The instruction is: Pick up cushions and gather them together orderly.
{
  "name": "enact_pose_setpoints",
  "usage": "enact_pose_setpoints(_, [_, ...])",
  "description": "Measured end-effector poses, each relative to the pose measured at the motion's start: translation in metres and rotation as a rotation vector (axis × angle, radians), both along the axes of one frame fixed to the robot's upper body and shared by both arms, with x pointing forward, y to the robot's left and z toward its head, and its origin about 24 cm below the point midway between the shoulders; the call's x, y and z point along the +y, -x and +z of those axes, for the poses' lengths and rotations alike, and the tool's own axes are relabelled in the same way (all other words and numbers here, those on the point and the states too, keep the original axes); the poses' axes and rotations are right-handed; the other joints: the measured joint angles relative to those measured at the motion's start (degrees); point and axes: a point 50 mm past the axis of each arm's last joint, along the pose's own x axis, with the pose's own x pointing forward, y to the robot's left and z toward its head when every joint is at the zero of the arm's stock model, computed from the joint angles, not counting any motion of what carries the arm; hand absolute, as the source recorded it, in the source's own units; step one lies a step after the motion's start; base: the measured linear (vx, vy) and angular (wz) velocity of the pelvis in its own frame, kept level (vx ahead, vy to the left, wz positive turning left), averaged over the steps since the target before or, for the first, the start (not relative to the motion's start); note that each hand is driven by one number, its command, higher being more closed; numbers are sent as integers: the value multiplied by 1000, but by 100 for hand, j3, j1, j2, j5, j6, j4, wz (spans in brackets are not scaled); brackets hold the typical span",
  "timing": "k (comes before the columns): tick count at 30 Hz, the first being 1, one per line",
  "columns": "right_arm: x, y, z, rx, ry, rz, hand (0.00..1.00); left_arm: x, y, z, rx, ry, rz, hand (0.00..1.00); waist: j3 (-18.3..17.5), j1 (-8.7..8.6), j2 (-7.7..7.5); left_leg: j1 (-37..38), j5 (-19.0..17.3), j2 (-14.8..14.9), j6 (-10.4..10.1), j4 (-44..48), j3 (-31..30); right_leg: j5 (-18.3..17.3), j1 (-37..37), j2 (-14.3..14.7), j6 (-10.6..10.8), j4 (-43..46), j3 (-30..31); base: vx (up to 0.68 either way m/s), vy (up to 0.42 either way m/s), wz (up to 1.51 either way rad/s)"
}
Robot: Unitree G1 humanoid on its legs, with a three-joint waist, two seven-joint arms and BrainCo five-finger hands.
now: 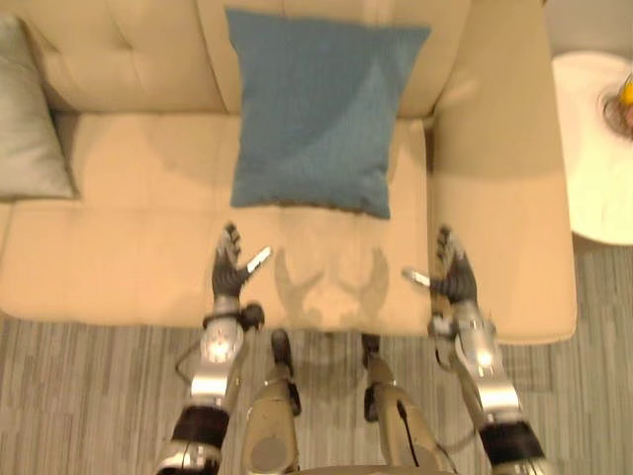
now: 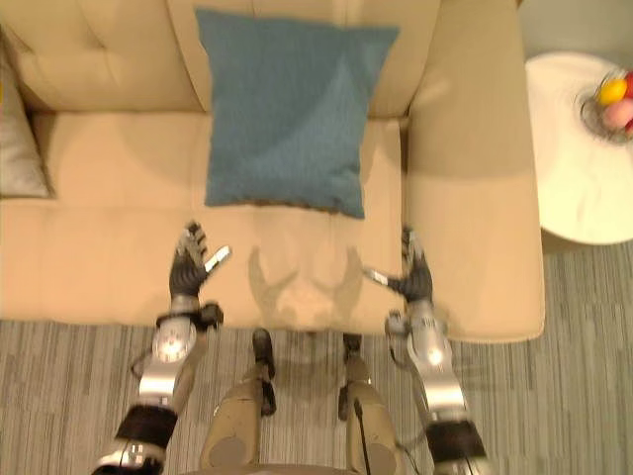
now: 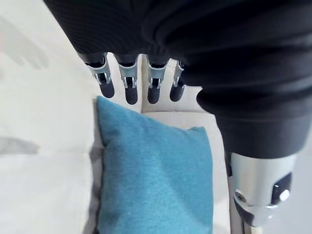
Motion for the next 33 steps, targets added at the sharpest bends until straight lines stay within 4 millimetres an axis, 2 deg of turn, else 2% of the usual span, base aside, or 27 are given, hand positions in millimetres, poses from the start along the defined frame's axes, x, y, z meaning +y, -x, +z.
enact_pose_setpoints(1, [-8,13,-19,91,5,-15,0,4,13,-21,97,-5,-2,0,-101,-20,12,184,-22,-29,14,-26,-4,-79,145,0,22,62,-1,74,6,4])
enact_pose_setpoints(2, [-12,19,-29,139,12,-23,0,5,20,-31,148,-5,-5,0,-148,-44,14,274,-42,-46,18,-33,-7,-113,227,-12,49,72,1,68,16,2])
enact_pose_setpoints(4, [-24,41,-67,331,14,-49,0,12,51,-73,368,4,-9,0,-346,-168,23,607,-177,-130,53,-54,-7,-211,518,-85,117,104,15,42,44,-1])
enact_pose_setpoints(6, [-29,53,-83,417,4,-62,0,14,63,-89,465,9,-13,0,-417,-192,31,773,-218,-182,58,-99,13,-232,647,-125,145,102,46,25,58,-5])
enact_pose_setpoints(7, [-34,68,-101,523,-11,-81,0,19,81,-105,570,2,-8,0,-469,-245,34,983,-264,-245,91,-120,30,-253,842,-188,163,77,72,19,59,-5])
enact_pose_setpoints(13, [-43,111,-136,791,8,-98,0,34,122,-132,792,-42,-10,0,-817,-311,43,1392,-394,-341,90,-165,183,-284,1115,-265,180,4,243,13,44,-15])
enact_pose_setpoints(16, [-45,113,-139,821,2,-106,0,38,125,-134,817,-65,-11,0,-801,-313,17,1476,-394,-353,90,-196,288,-309,1055,-251,203,120,374,-12,11,-22])
enact_pose_setpoints(19, [-43,105,-138,808,0,-100,0,39,115,-131,793,-69,-3,0,-749,-357,-66,1257,-397,-376,173,80,371,-347,674,-258,215,688,478,-28,15,-19])
enact_pose_setpoints(20, [-42,100,-137,794,3,-88,0,40,109,-128,774,-67,7,0,-720,-304,-103,1101,-399,-410,332,179,378,-190,618,-277,449,605,601,-129,39,-27])
enact_pose_setpoints(21, [-38,87,-134,765,-3,-81,0,40,100,-124,743,-65,20,0,-656,-320,23,925,-368,-193,378,251,442,-821,335,-269,445,1588,557,-143,29,-15])
enact_pose_setpoints(22, [-37,87,-134,763,-11,-82,0,39,97,-123,735,-66,20,0,-641,-345,27,883,-351,-186,376,335,381,-1313,114,-277,388,2569,500,-96,-8,24])
enact_pose_setpoints(23, [-30,93,-138,779,-31,-81,0,38,91,-120,714,-69,20,0,-594,-352,-32,880,-318,-236,384,435,253,-1933,-10,-367,524,4084,479,-72,-95,58])
enact_pose_setpoints(24, [-24,101,-142,803,-45,-72,0,38,92,-120,716,-68,24,0,-610,-349,-93,766,-318,-267,384,621,138,-2151,197,-429,621,4661,521,-81,-127,56])
enact_pose_setpoints(25, [-21,102,-143,807,-45,-61,0,38,92,-121,716,-68,25,0,-612,-315,-131,704,-315,-268,380,701,105,-2230,303,-428,652,4671,542,-171,-203,41])
enact_pose_setpoints(26, [-16,99,-143,801,-48,-44,0,35,91,-120,708,-63,29,0,-611,-228,-182,432,-286,-224,339,930,34,-2569,522,-394,634,4282,526,-215,-206,30])
enact_pose_setpoints(27, [-16,93,-140,777,-46,-51,0,28,87,-119,692,-47,28,0,-603,-165,-203,143,-202,-145,266,1052,-45,-2800,622,-309,381,3789,358,-294,-251,30])
enact_pose_setpoints(28, [-18,87,-136,751,-41,-58,0,23,83,-117,670,-33,24,0,-547,-111,-94,-140,-41,-7,149,1054,-169,-2926,696,-190,125,3229,141,-275,-197,32])
enact_pose_setpoints(29, [-20,82,-133,731,-33,-61,0,15,83,-119,671,-13,14,0,-448,-130,120,-266,115,135,103,1004,-288,-2759,679,-26,-38,3070,41,-241,-134,22])
enact_pose_setpoints(30, [-21,80,-132,724,-34,-64,0,8,85,-120,675,-1,-2,0,-376,-142,245,-252,163,270,48,761,-288,-2630,668,136,-130,2950,-96,-360,-162,35])
enact_pose_setpoints(31, [-19,83,-134,733,-43,-67,0,3,89,-123,688,11,-14,0,-336,-166,287,-147,91,395,-29,381,-165,-2456,663,202,-264,2780,-244,-351,-155,36])
enact_pose_setpoints(32, [-20,83,-134,733,-49,-74,0,1,91,-123,692,17,-17,0,-320,-175,256,-86,49,400,-28,248,-95,-2412,669,184,-297,2731,-297,-386,-198,48])
enact_pose_setpoints(33, [-23,88,-135,739,-64,-104,0,-2,93,-124,696,24,-20,0,-271,-177,173,6,74,370,-2,258,41,-2341,625,129,-425,2666,-369,-258,-138,41])
